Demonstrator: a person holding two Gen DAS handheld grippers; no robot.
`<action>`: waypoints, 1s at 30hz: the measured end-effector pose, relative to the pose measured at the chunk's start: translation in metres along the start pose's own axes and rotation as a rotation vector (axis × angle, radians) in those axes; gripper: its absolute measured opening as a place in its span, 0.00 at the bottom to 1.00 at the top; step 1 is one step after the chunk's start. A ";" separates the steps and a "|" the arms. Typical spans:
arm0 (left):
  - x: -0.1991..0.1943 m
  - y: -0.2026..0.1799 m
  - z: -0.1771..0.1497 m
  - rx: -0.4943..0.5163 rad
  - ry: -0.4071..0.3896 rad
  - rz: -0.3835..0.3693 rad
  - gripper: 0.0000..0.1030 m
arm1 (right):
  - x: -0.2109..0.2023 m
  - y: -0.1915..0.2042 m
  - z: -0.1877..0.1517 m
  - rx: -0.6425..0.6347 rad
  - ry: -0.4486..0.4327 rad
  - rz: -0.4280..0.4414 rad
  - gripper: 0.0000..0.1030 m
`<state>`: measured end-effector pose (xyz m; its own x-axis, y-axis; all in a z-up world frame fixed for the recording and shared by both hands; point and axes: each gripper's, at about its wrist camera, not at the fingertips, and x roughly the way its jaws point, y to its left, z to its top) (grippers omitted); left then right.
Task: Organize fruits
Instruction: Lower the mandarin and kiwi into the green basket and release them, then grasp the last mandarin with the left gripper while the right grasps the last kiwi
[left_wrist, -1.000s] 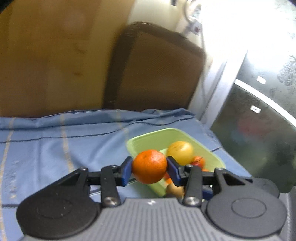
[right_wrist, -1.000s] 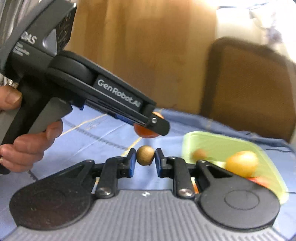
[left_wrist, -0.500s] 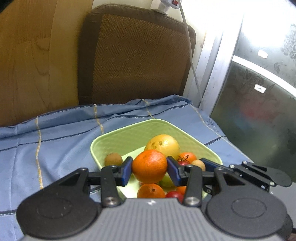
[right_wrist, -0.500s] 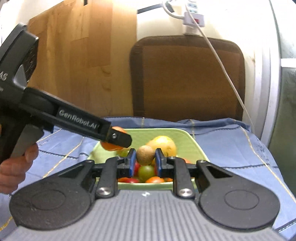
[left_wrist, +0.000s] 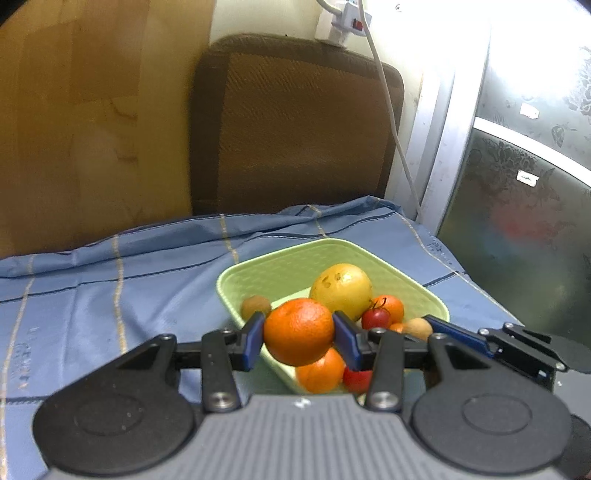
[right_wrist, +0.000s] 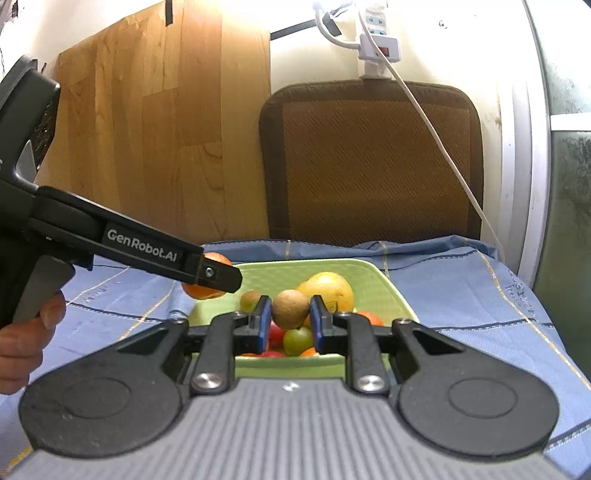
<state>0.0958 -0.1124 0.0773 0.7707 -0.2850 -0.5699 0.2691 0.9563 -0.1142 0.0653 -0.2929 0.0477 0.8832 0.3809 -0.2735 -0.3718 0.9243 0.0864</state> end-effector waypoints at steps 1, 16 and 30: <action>-0.004 0.000 -0.002 0.003 -0.003 0.008 0.39 | -0.004 0.002 -0.001 0.002 -0.003 0.001 0.24; -0.067 -0.002 -0.038 0.008 -0.028 0.081 0.39 | -0.056 0.038 -0.011 0.006 -0.011 0.032 0.24; -0.093 0.008 -0.055 -0.007 -0.048 0.109 0.39 | -0.077 0.064 -0.010 -0.021 -0.032 0.073 0.24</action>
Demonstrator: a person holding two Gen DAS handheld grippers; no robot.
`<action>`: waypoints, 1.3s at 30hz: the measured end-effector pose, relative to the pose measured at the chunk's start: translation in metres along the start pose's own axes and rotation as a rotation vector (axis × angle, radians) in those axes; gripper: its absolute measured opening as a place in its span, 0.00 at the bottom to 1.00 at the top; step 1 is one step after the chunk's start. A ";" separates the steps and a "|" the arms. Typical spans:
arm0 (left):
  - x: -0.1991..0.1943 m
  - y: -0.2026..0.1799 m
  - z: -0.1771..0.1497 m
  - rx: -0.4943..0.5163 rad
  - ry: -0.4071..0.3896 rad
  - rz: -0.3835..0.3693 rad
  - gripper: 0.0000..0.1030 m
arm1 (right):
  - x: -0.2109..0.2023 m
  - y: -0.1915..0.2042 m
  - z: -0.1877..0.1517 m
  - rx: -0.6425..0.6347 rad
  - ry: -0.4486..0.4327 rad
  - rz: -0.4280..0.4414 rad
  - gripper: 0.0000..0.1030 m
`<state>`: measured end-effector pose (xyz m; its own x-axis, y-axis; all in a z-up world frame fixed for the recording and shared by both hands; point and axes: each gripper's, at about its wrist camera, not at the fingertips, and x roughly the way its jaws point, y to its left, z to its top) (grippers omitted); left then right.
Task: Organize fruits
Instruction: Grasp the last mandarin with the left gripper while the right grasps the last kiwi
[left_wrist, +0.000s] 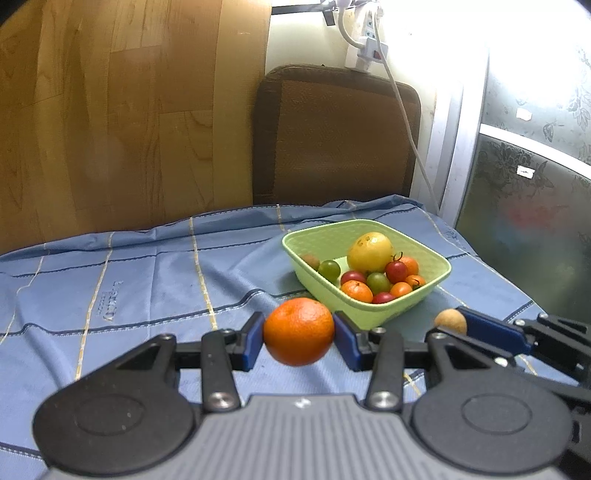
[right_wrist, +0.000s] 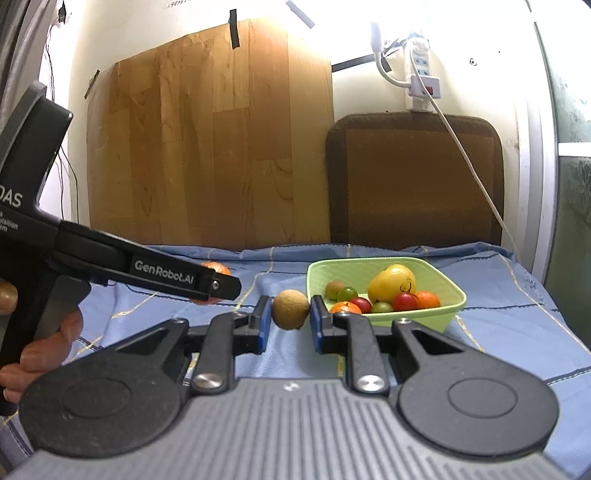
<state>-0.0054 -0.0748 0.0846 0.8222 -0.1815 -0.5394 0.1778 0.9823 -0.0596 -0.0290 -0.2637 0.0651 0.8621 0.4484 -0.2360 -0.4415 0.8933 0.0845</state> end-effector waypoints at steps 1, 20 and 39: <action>0.000 0.000 0.000 0.001 0.000 -0.001 0.39 | -0.001 0.000 0.000 -0.001 -0.002 -0.001 0.24; -0.003 0.000 -0.013 0.004 0.014 0.008 0.39 | -0.009 -0.001 -0.006 0.029 -0.002 -0.009 0.24; -0.016 0.036 -0.091 -0.013 0.037 0.012 0.40 | -0.022 0.024 -0.040 0.061 0.064 -0.050 0.24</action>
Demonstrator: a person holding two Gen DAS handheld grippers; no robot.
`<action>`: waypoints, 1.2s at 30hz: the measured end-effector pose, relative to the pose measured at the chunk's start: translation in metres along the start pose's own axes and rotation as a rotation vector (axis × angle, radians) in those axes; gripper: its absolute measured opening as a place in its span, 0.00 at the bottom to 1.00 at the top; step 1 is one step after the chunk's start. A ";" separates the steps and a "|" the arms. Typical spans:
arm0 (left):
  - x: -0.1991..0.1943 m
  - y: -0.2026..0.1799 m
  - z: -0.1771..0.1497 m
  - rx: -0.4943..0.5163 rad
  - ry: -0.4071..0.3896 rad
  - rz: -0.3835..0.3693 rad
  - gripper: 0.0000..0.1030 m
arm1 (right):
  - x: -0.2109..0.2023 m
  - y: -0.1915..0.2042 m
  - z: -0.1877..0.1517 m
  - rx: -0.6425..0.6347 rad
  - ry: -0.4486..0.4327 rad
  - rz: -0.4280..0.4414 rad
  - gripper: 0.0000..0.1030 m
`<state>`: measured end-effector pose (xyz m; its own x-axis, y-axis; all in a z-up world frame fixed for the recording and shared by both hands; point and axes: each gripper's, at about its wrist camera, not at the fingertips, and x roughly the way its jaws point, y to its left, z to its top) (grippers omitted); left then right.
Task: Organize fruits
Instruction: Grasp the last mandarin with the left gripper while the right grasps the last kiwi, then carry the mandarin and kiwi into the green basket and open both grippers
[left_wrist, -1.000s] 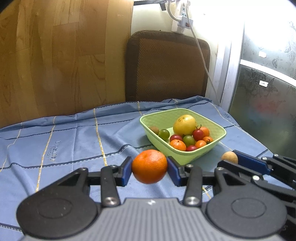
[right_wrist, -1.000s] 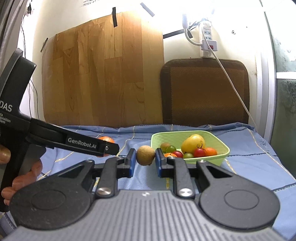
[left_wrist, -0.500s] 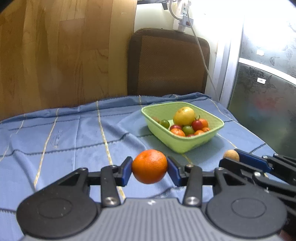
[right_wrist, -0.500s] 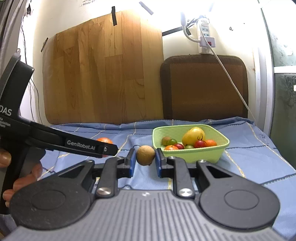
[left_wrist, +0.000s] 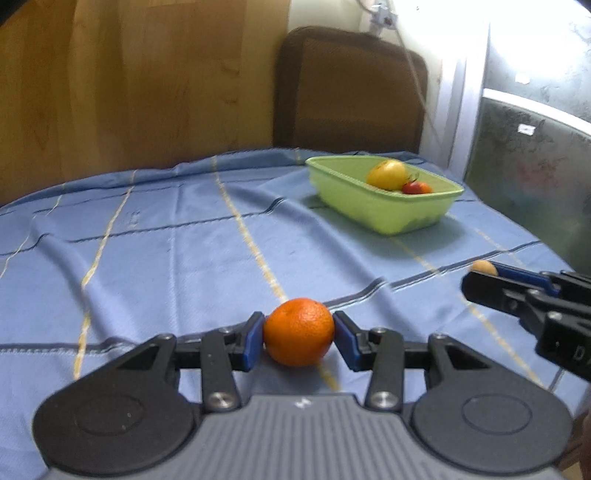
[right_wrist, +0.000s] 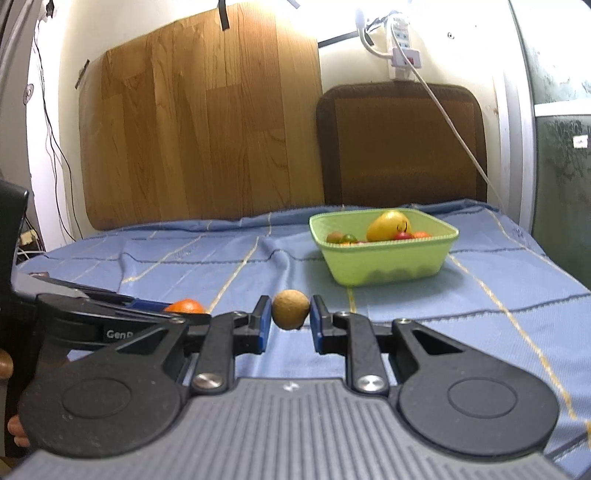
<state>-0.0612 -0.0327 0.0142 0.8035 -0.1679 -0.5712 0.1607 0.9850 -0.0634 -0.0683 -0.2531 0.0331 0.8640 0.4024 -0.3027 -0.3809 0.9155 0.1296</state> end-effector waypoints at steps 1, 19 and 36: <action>-0.002 0.002 -0.001 0.001 -0.006 0.000 0.40 | 0.002 0.001 -0.001 0.002 0.011 -0.002 0.24; -0.007 0.006 -0.009 0.062 -0.016 -0.033 0.42 | 0.028 0.008 -0.019 0.017 0.146 -0.016 0.25; -0.005 -0.005 -0.010 0.119 -0.016 -0.012 0.39 | 0.029 0.011 -0.027 -0.049 0.124 -0.009 0.24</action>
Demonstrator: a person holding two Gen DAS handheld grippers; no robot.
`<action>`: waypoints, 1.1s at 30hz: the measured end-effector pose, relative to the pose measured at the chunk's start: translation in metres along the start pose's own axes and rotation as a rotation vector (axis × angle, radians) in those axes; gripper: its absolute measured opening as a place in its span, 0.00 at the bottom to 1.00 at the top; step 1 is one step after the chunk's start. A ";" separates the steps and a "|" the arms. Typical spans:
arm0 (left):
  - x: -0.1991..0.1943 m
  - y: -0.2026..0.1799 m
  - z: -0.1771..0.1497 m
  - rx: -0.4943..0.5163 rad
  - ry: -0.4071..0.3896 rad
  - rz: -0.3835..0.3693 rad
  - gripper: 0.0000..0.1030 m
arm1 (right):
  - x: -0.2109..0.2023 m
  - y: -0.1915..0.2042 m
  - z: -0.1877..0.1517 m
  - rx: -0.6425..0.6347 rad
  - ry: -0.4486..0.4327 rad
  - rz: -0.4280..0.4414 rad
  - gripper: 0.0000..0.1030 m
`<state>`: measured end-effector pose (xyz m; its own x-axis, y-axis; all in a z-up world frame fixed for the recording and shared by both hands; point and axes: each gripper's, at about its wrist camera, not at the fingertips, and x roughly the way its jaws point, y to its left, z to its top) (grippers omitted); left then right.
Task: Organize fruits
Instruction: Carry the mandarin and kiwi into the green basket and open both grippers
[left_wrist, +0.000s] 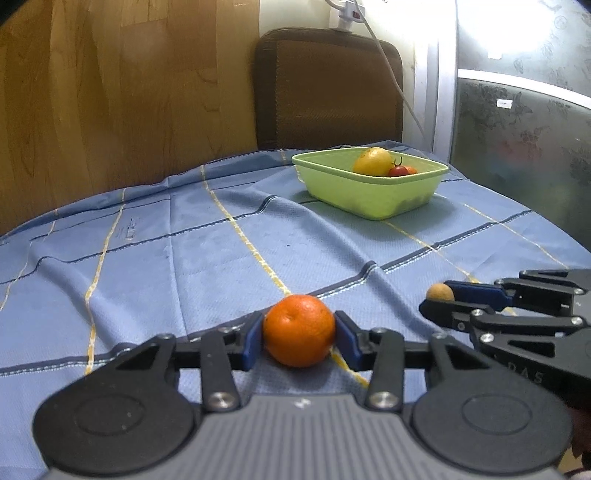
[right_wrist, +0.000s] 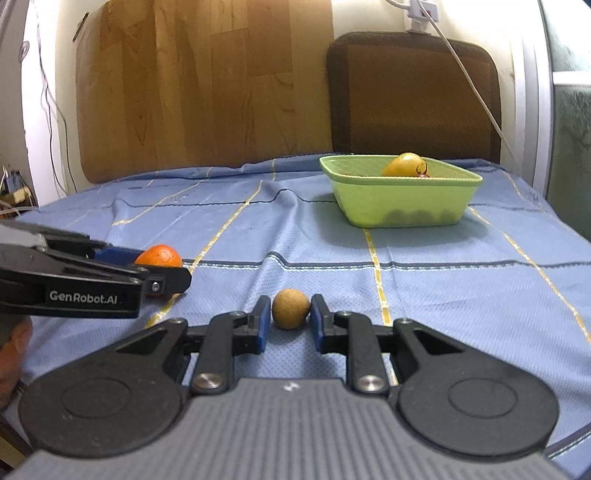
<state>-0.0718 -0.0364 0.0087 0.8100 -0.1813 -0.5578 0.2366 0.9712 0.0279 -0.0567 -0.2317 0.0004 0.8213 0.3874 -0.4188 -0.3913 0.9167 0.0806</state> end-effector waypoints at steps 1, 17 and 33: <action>0.000 0.000 0.000 0.001 0.000 0.000 0.39 | 0.000 0.001 0.000 -0.008 -0.002 -0.003 0.24; -0.001 -0.011 0.005 0.025 -0.019 -0.128 0.39 | -0.003 -0.013 0.008 0.035 -0.034 -0.067 0.24; 0.066 -0.034 0.133 -0.002 -0.058 -0.220 0.39 | 0.005 -0.081 0.062 0.084 -0.174 -0.093 0.24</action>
<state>0.0449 -0.1014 0.0810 0.7687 -0.3970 -0.5015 0.4098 0.9077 -0.0905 0.0050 -0.2977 0.0477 0.9142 0.3055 -0.2662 -0.2807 0.9513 0.1274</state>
